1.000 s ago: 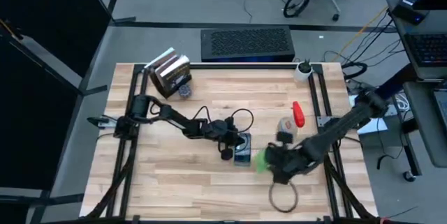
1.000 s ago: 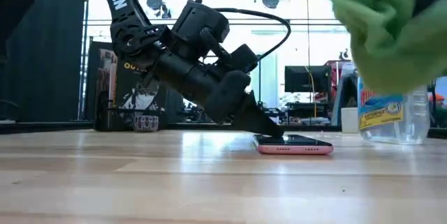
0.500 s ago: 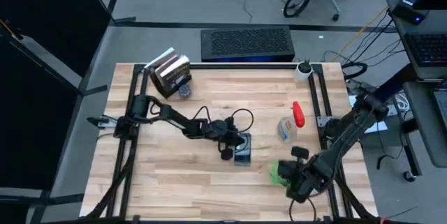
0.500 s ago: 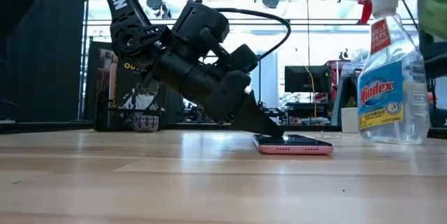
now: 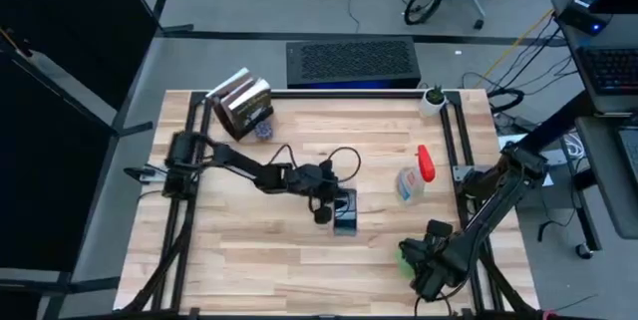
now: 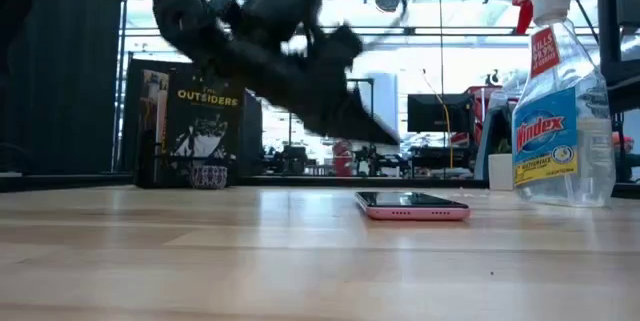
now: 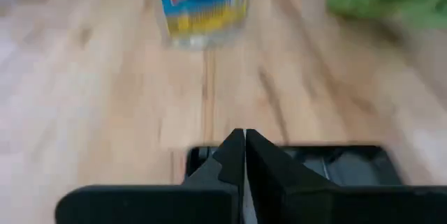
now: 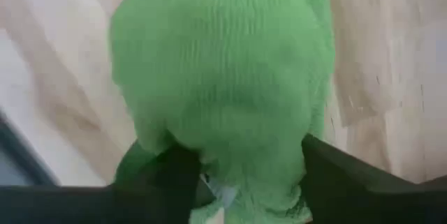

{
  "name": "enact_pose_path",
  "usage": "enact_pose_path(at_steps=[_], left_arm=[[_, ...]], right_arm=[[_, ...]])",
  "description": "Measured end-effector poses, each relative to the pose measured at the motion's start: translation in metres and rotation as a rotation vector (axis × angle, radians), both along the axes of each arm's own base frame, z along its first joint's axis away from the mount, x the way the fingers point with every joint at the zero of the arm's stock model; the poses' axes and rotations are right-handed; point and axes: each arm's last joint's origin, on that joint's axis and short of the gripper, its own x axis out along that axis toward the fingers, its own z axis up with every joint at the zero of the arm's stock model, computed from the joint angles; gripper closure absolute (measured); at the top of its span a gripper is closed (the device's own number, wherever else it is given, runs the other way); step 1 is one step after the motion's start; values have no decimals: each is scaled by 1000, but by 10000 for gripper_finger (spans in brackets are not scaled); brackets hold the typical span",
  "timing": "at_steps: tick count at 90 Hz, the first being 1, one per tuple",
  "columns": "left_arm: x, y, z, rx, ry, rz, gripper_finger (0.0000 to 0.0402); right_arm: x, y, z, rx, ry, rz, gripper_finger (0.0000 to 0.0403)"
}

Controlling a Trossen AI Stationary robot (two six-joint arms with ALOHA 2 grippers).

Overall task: Apply microfiber cloth
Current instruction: Wipe the front of the pink cellphone with the green microfiber cloth, then return to Home Position

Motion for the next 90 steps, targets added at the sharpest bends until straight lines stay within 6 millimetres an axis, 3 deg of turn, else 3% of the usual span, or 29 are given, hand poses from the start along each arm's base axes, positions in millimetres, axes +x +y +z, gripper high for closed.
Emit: enact_pose_path(at_steps=[15,26,49,70,90], left_arm=[[-17,-1,38,16,27,-14,398],[-34,0,57,-2,106,-8,365],[-66,-3,63,-72,366,73,275],[-94,-28,57,-21,377,96,269],[-126,-40,56,-55,227,123,289]], right_arm=[[1,-13,22,14,-134,-84,133],[5,-20,29,-17,-221,-92,117],[35,-32,34,-88,-446,-23,117],[60,-40,24,-64,-585,90,137],[78,-51,2,-15,-730,161,168]])
